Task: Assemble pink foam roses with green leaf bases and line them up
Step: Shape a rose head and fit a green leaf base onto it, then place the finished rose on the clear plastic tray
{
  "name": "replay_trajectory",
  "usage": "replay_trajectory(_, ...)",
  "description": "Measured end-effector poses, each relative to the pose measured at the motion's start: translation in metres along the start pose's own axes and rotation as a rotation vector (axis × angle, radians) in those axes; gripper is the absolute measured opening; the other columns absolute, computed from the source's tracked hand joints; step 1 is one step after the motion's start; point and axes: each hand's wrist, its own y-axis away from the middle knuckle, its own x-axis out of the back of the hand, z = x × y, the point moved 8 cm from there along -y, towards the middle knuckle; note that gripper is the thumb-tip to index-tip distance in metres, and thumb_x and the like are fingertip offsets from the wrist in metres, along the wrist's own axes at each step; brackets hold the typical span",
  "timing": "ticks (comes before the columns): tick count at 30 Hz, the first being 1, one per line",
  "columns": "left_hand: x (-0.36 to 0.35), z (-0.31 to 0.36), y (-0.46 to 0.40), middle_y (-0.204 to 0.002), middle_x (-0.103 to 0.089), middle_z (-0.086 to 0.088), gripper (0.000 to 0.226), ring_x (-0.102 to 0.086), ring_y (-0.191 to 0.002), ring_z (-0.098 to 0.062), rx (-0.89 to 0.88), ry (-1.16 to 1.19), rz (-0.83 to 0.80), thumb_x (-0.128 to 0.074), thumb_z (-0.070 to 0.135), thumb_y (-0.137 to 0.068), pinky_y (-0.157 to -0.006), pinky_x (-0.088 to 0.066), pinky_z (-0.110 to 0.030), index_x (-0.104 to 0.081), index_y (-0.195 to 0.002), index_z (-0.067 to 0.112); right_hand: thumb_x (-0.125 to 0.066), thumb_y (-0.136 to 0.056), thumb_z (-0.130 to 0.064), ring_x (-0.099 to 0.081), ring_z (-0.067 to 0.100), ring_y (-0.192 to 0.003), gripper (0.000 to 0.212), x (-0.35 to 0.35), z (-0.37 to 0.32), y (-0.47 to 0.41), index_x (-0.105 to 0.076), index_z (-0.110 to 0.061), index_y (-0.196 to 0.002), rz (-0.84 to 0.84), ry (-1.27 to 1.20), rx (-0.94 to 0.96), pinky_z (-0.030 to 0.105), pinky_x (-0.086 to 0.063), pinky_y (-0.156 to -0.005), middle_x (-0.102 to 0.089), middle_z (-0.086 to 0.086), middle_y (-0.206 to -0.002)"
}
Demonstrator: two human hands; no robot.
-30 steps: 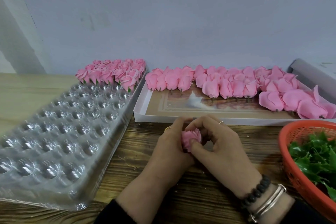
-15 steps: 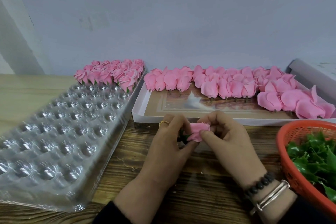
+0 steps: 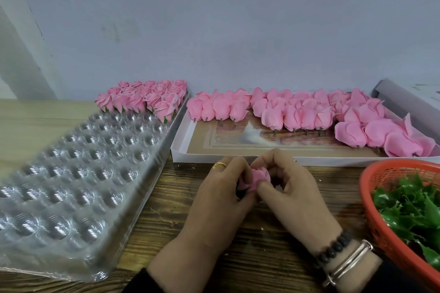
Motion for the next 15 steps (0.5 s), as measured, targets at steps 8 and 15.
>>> replay_trajectory(8,0.010,0.019,0.000,-0.066,-0.059,0.004,0.015,-0.050,-0.073,-0.013,-0.140,-0.261,0.072,-0.068,0.021,-0.070,-0.065,-0.039,-0.031,-0.053,-0.070,0.019,-0.059,-0.077,-0.003,-0.056,0.013,-0.068,0.022,-0.002,-0.006,0.002,-0.061,-0.022,-0.089,0.000,-0.069,0.022,0.031,-0.049,-0.068,-0.059,0.002,-0.074)
replay_trajectory(15,0.009,0.017,0.001,-0.065,-0.048,0.011,0.029,-0.046,-0.071,-0.012,-0.122,-0.193,0.057,-0.067,0.021,-0.075,-0.061,-0.037,-0.024,-0.040,-0.070,0.028,-0.053,-0.083,-0.021,-0.057,0.012,-0.072,0.017,0.000,-0.007,0.004,-0.058,-0.031,-0.095,0.003,-0.044,0.082,0.029,-0.051,-0.067,-0.059,-0.006,-0.083)
